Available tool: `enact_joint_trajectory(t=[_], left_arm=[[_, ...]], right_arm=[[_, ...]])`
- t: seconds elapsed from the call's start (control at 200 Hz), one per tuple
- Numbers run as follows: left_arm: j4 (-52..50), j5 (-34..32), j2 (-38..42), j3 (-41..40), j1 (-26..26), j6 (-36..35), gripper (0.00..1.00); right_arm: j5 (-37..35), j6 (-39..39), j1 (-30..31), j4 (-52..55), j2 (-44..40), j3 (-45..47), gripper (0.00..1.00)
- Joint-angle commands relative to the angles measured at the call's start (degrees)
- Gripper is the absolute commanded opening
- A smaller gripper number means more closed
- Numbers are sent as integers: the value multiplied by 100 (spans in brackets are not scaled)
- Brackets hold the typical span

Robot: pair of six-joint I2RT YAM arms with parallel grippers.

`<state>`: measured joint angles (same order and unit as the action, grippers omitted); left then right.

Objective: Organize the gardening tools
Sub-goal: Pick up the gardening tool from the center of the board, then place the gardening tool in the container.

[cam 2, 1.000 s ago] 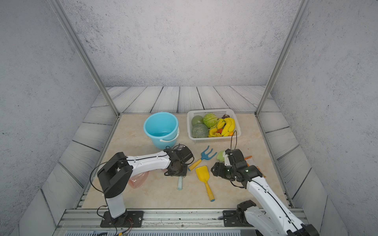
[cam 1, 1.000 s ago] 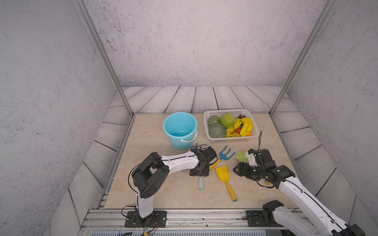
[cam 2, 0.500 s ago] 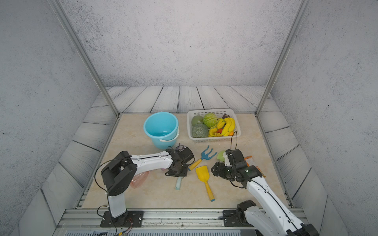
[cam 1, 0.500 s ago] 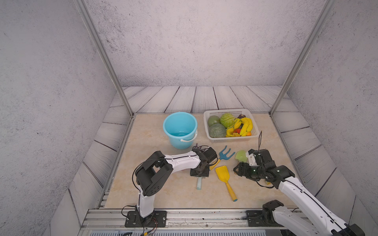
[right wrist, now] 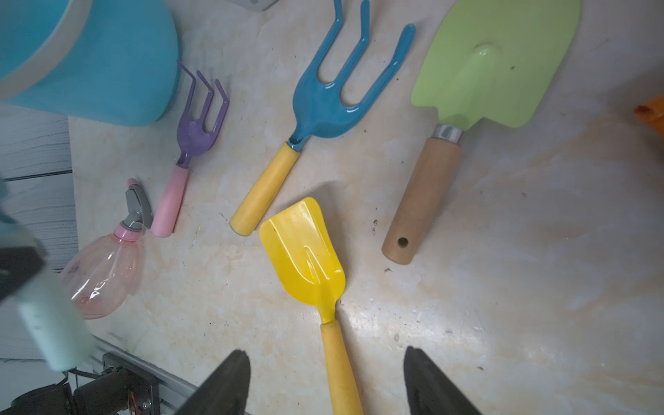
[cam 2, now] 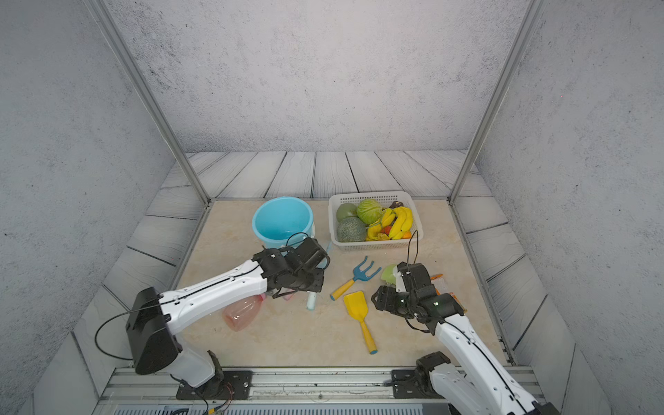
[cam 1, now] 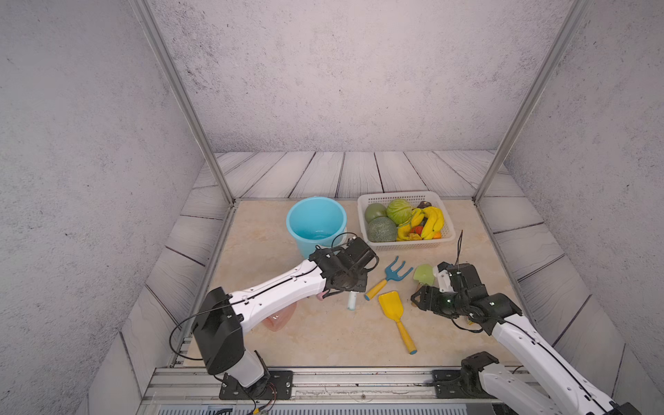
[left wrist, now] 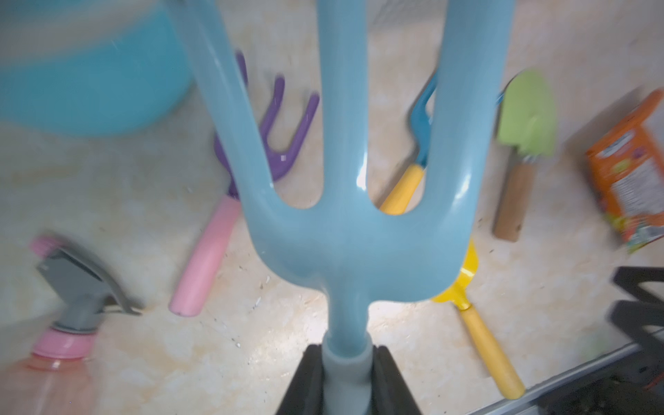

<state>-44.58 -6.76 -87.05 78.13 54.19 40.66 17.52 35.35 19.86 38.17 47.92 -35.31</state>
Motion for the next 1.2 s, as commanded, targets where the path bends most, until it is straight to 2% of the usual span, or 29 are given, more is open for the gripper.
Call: enact_joint_trajectory(t=[0.0, 0.17, 0.375, 0.656, 0.826, 1.196], left_arm=[[-152, -805, 470, 464, -236, -535, 0], [117, -756, 577, 1164, -1278, -1076, 0], [1069, -363, 68, 1463, -2296, -1525, 0], [2436, -507, -782, 1135, -2624, -2180, 0], [2964, -504, -1167, 876, -2756, -2328, 0], [3454, -482, -1577, 238, -2783, -2380, 0]], right_arm=[[76, -143, 74, 120, -138, -203, 73], [55, -72, 291, 70, -169, -213, 73], [-116, 29, 566, 50, -188, -211, 73], [-231, 86, 722, 111, -181, -257, 73], [-326, 53, 748, 210, -194, -248, 73], [-390, 0, 773, 182, 25, -336, 73]])
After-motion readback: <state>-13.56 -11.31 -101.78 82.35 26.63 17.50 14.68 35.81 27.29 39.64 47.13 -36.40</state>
